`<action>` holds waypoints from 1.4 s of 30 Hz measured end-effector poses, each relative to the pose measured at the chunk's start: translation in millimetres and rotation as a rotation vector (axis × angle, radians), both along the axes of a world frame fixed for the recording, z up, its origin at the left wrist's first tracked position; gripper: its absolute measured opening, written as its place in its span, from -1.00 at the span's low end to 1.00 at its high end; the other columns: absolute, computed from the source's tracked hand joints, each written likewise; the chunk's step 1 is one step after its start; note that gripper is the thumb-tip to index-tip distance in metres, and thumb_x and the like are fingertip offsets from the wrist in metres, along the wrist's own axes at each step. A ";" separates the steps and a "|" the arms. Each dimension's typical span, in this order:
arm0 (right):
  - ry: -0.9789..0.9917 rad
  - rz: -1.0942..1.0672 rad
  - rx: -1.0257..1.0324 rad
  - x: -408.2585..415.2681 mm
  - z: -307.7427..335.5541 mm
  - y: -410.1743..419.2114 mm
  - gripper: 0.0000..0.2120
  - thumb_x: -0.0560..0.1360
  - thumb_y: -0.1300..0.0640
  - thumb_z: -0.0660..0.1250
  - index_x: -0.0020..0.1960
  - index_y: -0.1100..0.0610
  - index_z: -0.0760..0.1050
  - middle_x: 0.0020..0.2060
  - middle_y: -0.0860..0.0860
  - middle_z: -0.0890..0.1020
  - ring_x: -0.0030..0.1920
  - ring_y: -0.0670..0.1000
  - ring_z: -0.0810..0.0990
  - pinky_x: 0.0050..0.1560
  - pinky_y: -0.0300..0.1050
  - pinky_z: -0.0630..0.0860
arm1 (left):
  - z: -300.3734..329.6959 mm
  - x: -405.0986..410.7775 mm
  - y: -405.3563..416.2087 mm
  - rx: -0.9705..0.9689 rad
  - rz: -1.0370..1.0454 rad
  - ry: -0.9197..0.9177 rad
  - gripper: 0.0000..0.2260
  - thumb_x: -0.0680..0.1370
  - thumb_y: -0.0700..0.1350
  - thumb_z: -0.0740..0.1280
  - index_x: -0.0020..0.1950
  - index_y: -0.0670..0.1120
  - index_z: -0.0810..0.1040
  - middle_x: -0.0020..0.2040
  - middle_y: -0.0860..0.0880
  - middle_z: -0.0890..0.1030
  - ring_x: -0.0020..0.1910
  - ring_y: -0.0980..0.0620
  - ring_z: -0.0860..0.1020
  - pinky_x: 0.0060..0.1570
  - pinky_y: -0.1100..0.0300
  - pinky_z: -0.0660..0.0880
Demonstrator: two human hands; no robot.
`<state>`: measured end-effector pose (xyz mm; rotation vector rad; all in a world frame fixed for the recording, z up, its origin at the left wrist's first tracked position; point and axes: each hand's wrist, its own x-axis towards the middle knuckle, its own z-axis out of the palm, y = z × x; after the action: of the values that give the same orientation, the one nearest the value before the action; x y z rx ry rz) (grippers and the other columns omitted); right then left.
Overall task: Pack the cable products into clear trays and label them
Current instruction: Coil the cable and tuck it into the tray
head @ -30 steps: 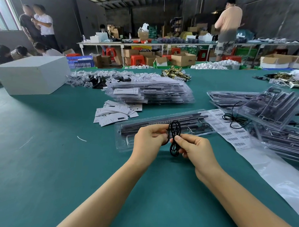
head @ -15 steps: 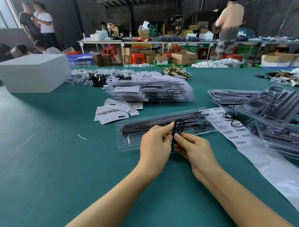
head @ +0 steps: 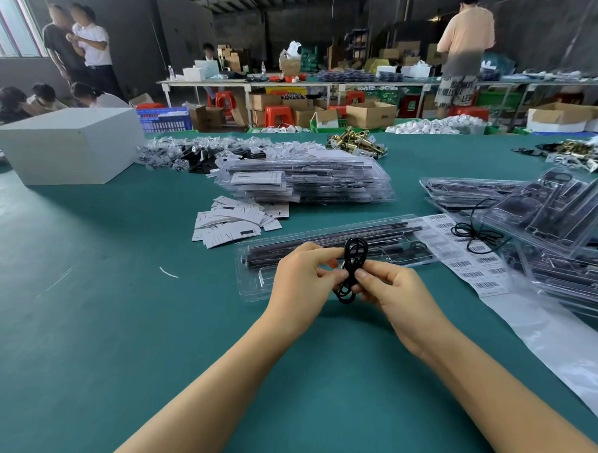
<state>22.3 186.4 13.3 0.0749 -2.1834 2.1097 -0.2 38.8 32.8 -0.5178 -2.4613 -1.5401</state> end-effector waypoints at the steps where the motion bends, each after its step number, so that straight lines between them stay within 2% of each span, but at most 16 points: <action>1: 0.014 0.006 0.061 0.1 1.0 1.0 -0.74 0.58 0.26 0.25 0.02 -0.03 0.64 -0.17 -0.17 0.69 -0.24 -0.28 0.55 -0.23 -0.44 0.43 | 0.6 -2.1 -1.8 0.012 -0.019 -0.027 -0.73 0.45 -0.26 0.45 0.10 0.01 0.67 -0.14 0.02 0.53 -0.25 0.03 0.67 0.01 0.13 0.58; 3: 0.033 0.041 0.129 0.5 1.6 1.9 -0.71 0.58 0.26 0.24 0.00 -0.08 0.64 -0.09 -0.20 0.68 -0.15 -0.34 0.56 -0.18 -0.50 0.40 | 2.3 -5.1 -5.3 0.038 -0.061 -0.088 -0.75 0.44 -0.27 0.46 0.08 -0.05 0.67 -0.10 -0.05 0.56 -0.25 0.02 0.68 0.02 0.07 0.60; 4: 0.034 0.065 0.146 0.5 1.3 1.4 -0.72 0.59 0.25 0.24 0.03 -0.07 0.63 0.00 -0.17 0.67 -0.04 -0.31 0.57 -0.07 -0.47 0.42 | 3.0 -6.0 -6.8 0.042 -0.076 -0.104 -0.76 0.43 -0.28 0.47 0.06 -0.05 0.68 -0.11 -0.06 0.56 -0.24 0.01 0.68 0.01 0.05 0.60; 7: 0.046 0.129 0.217 0.5 -0.3 -1.1 -0.75 0.58 0.26 0.25 0.18 0.03 0.58 0.17 -0.05 0.58 0.19 -0.12 0.54 0.25 -0.18 0.43 | 4.4 -7.3 -10.4 0.047 -0.086 -0.129 -0.83 0.42 -0.27 0.48 -0.04 -0.06 0.68 -0.17 -0.05 0.62 -0.23 -0.03 0.68 -0.02 -0.01 0.61; 10: 0.099 0.165 0.238 1.9 0.5 -4.4 -0.75 0.57 0.27 0.27 0.20 0.07 0.55 0.18 -0.06 0.56 0.16 -0.13 0.56 0.24 -0.12 0.49 | 4.9 -9.0 -12.7 0.018 -0.074 -0.125 -0.87 0.40 -0.23 0.50 -0.08 -0.11 0.66 -0.19 -0.05 0.69 -0.22 -0.03 0.67 -0.03 -0.03 0.60; 13: 0.138 0.157 0.281 2.9 1.4 -2.2 -0.78 0.56 0.23 0.30 0.13 -0.01 0.59 0.07 -0.09 0.62 0.10 -0.12 0.58 0.16 -0.11 0.53 | 7.8 -10.3 -16.2 -0.054 -0.062 -0.107 -0.88 0.37 -0.15 0.53 -0.13 -0.08 0.67 -0.26 0.00 0.69 -0.27 0.07 0.62 -0.05 0.01 0.58; 16: 0.126 0.161 0.278 1.7 -0.3 0.0 -0.79 0.54 0.19 0.34 0.11 -0.04 0.60 0.01 0.01 0.66 -0.01 0.06 0.62 0.16 0.09 0.53 | 13.4 -12.6 -22.8 -0.080 -0.111 -0.183 -0.90 0.36 -0.14 0.55 -0.17 -0.09 0.68 -0.28 -0.06 0.68 -0.33 0.08 0.59 -0.10 0.07 0.60; 18: 0.133 0.165 0.264 0.5 -2.8 -1.2 -0.79 0.54 0.17 0.35 0.11 -0.06 0.61 0.00 0.13 0.65 -0.14 0.19 0.56 0.12 0.21 0.48 | 17.1 -14.8 -28.3 -0.027 -0.161 -0.274 -0.90 0.37 -0.19 0.54 -0.16 -0.14 0.69 -0.24 -0.11 0.69 -0.29 0.04 0.62 -0.12 0.15 0.62; 21: 0.141 0.145 0.229 -1.4 -6.2 -4.6 -0.77 0.54 0.17 0.35 0.08 -0.13 0.61 -0.02 0.03 0.68 -0.02 0.14 0.60 0.16 0.03 0.49 | 24.3 -16.7 -36.3 0.075 -0.247 -0.410 -0.90 0.45 -0.26 0.46 -0.07 -0.26 0.67 -0.16 -0.23 0.68 -0.22 -0.02 0.63 -0.12 0.22 0.61; 24: 0.088 0.133 0.143 -5.0 -7.6 -6.2 -0.79 0.54 0.18 0.34 0.08 -0.09 0.60 0.00 -0.09 0.69 0.07 -0.05 0.62 0.11 -0.20 0.51 | 34.5 -20.5 -47.6 0.044 -0.287 -0.478 -0.86 0.53 -0.15 0.39 -0.02 -0.21 0.65 -0.11 -0.15 0.70 -0.16 0.01 0.66 -0.09 0.21 0.61; 28: 0.019 0.084 -0.014 -7.1 -6.2 -5.5 -0.83 0.53 0.20 0.34 0.06 -0.01 0.61 -0.05 -0.16 0.70 -0.06 -0.28 0.61 -0.13 -0.48 0.42 | 41.9 -27.8 -73.8 -0.484 -0.087 -0.217 -0.89 0.52 -0.05 0.40 0.00 0.01 0.67 -0.06 0.07 0.69 -0.05 0.12 0.61 0.07 0.17 0.53; 31: -0.017 0.059 -0.098 -8.3 -5.5 -5.0 -0.84 0.52 0.23 0.34 0.03 0.04 0.62 -0.12 -0.16 0.71 -0.18 -0.33 0.59 -0.26 -0.53 0.39 | 34.7 -25.9 -84.5 -0.806 -0.069 -0.158 -0.70 0.48 0.05 0.42 0.19 0.04 0.60 0.15 0.09 0.61 0.13 0.10 0.53 0.15 0.22 0.41; 34: -0.049 0.047 -0.142 -9.6 -4.0 -4.6 -0.84 0.51 0.24 0.35 -0.03 0.02 0.63 -0.14 -0.16 0.71 -0.20 -0.34 0.59 -0.27 -0.54 0.39 | 17.8 -18.4 -88.5 -0.794 -0.102 -0.088 -0.60 0.47 0.14 0.41 0.26 0.04 0.55 0.22 0.07 0.55 0.21 0.08 0.47 0.17 0.30 0.32; 37: -0.075 0.040 -0.174 -10.0 -3.4 -3.7 -0.86 0.51 0.23 0.35 -0.06 0.02 0.63 -0.13 -0.14 0.71 -0.24 -0.33 0.58 -0.27 -0.47 0.39 | -3.4 -7.8 -90.0 -0.734 -0.090 0.146 -0.72 0.56 0.04 0.33 0.22 -0.04 0.58 0.18 0.03 0.59 0.19 0.02 0.52 0.17 0.25 0.38; 40: -0.091 0.025 -0.178 -9.8 -3.9 -3.4 -0.87 0.51 0.20 0.36 -0.04 0.03 0.65 -0.09 -0.11 0.71 -0.24 -0.32 0.57 -0.20 -0.31 0.34 | -15.6 0.8 -86.2 -0.779 -0.055 0.394 -0.70 0.63 -0.01 0.14 0.05 -0.16 0.58 -0.04 -0.08 0.64 0.01 -0.08 0.59 -0.03 0.07 0.54; 42: -0.095 0.015 -0.193 -9.4 -3.5 -2.9 -0.87 0.50 0.20 0.36 -0.04 0.03 0.65 -0.08 -0.10 0.71 -0.25 -0.31 0.57 -0.17 -0.26 0.32 | -17.2 0.0 -82.8 -0.838 -0.041 0.500 -0.80 0.60 -0.14 0.17 -0.07 -0.16 0.56 -0.21 -0.06 0.61 -0.15 -0.08 0.59 0.01 0.04 0.54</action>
<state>12.9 183.5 9.8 -0.0249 -2.0209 2.3661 -0.2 -44.0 15.6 -0.9320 -2.5566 -0.2366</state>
